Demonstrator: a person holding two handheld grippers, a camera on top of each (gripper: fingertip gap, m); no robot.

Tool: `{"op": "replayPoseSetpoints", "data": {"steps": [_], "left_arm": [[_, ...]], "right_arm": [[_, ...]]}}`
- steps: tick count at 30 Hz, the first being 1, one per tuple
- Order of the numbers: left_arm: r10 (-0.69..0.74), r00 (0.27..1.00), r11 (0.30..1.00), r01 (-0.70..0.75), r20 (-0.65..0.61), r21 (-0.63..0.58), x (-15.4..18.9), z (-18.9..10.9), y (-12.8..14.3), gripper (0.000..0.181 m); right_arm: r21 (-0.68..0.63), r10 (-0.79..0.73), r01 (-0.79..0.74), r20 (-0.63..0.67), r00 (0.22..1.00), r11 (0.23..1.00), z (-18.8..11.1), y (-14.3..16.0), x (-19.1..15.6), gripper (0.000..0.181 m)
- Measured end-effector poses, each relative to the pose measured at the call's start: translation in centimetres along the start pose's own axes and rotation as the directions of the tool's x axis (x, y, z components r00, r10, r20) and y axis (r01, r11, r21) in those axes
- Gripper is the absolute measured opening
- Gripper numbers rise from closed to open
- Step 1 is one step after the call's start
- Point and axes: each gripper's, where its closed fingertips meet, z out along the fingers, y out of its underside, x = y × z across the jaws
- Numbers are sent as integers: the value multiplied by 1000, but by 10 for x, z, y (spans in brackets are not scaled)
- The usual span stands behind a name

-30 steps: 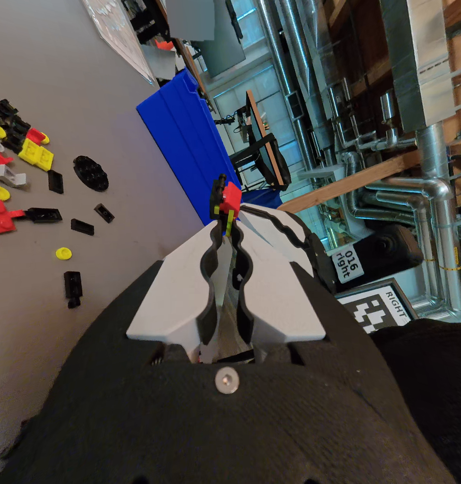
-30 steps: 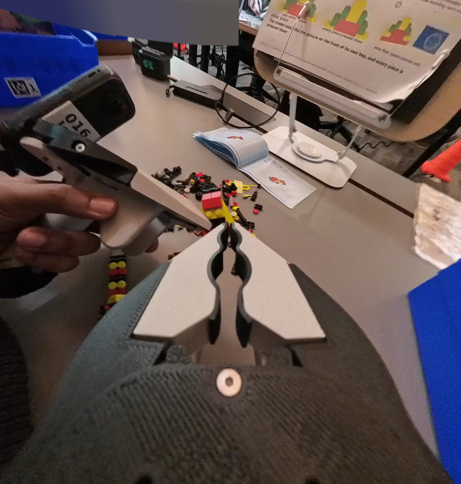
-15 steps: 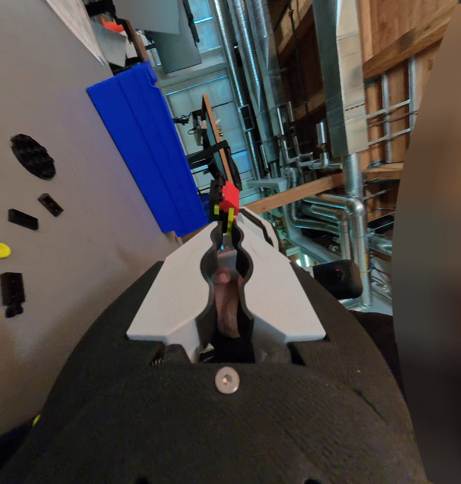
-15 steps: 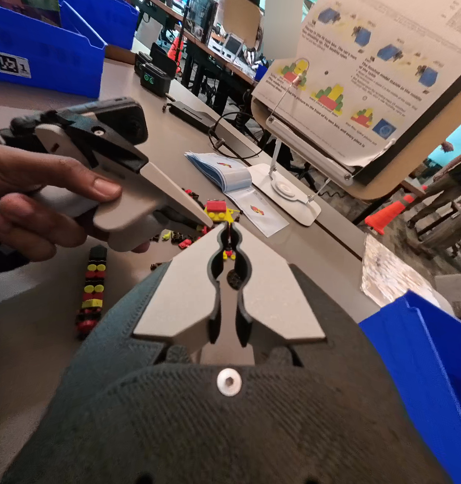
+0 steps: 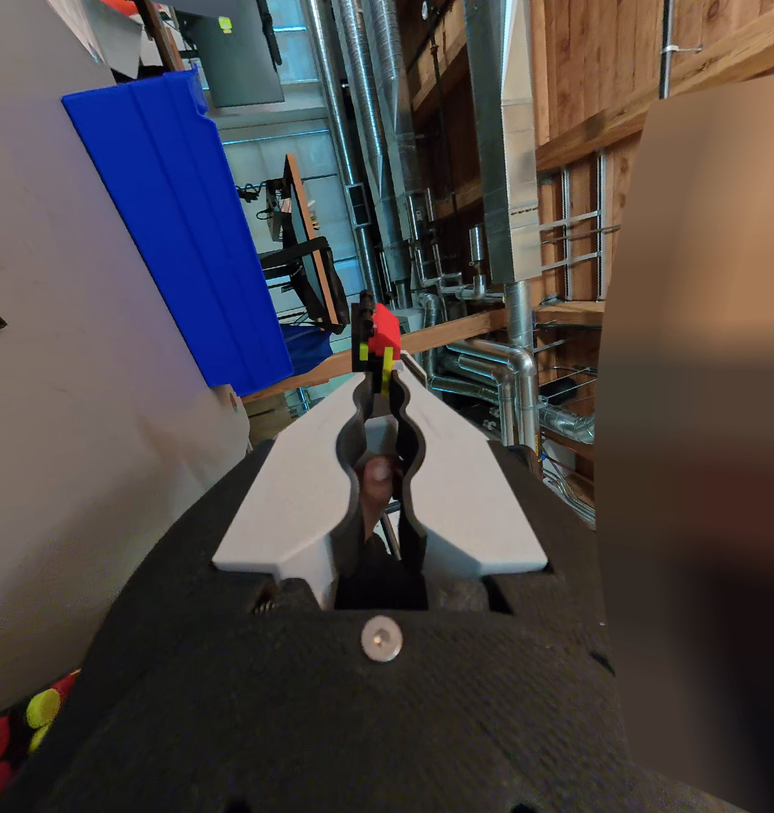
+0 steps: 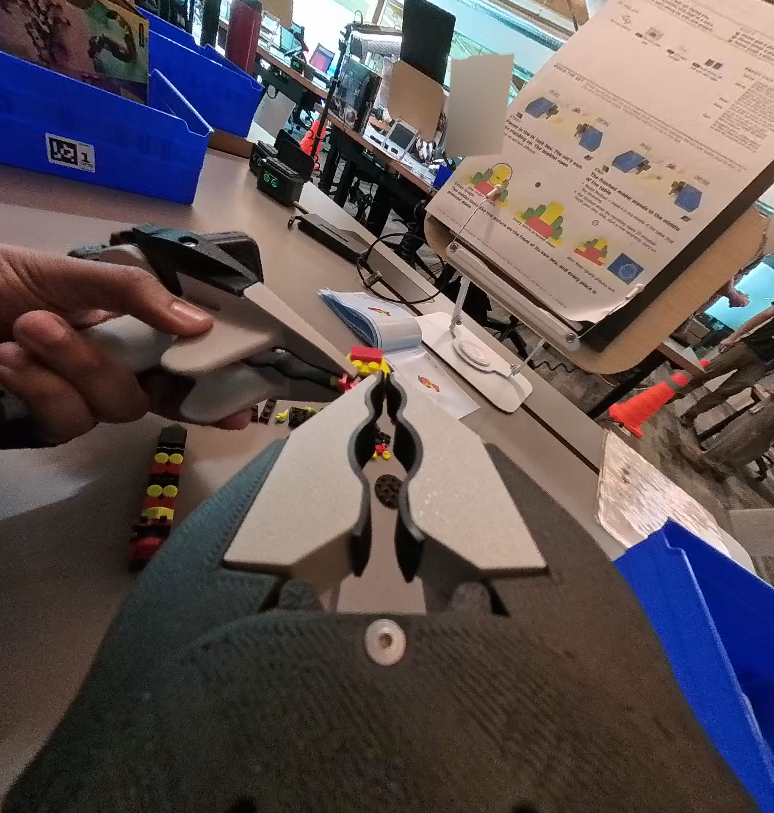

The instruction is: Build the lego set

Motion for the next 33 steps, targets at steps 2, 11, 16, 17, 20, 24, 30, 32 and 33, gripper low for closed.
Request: {"op": "replayPoseSetpoints", "data": {"steps": [2,11,16,17,20,24,30,32,33], "left_arm": [[-2,1000,1000,2,-2,-1,-1,0,0,4],[31,999,1000,-31,15,0,-2,0,-2,3],[17,1000,1000,-17,7,9,-1,0,-3,3],[17,1000,1000,-17,7,8,-2,0,-3,3],[16,1000,1000,-16,6,11,-1,-1,-4,3],[29,1000,1000,-29,8,4,0,0,-2,3],[124,992,992,-124,29,-13,4,1,-1,3],[142,989,990,-142,36,-12,6,1,-1,3],[149,988,989,-149,41,-10,6,1,-1,3]], "right_arm": [[-4,-6,6,0,1000,1000,0,1,0,0],[-45,-125,123,-53,991,991,3,-1,-1,0],[-48,-141,138,-65,988,989,3,-2,-1,0],[-45,-132,130,-63,989,991,3,-2,0,0],[-41,-123,121,-58,991,992,3,-2,0,0],[-42,-148,146,-53,988,988,2,-3,-1,0],[-36,-146,144,-59,987,989,-1,-6,2,0],[-40,-154,151,-71,986,988,-1,-6,3,0],[-45,-157,154,-75,985,987,-1,-6,4,0]]}}
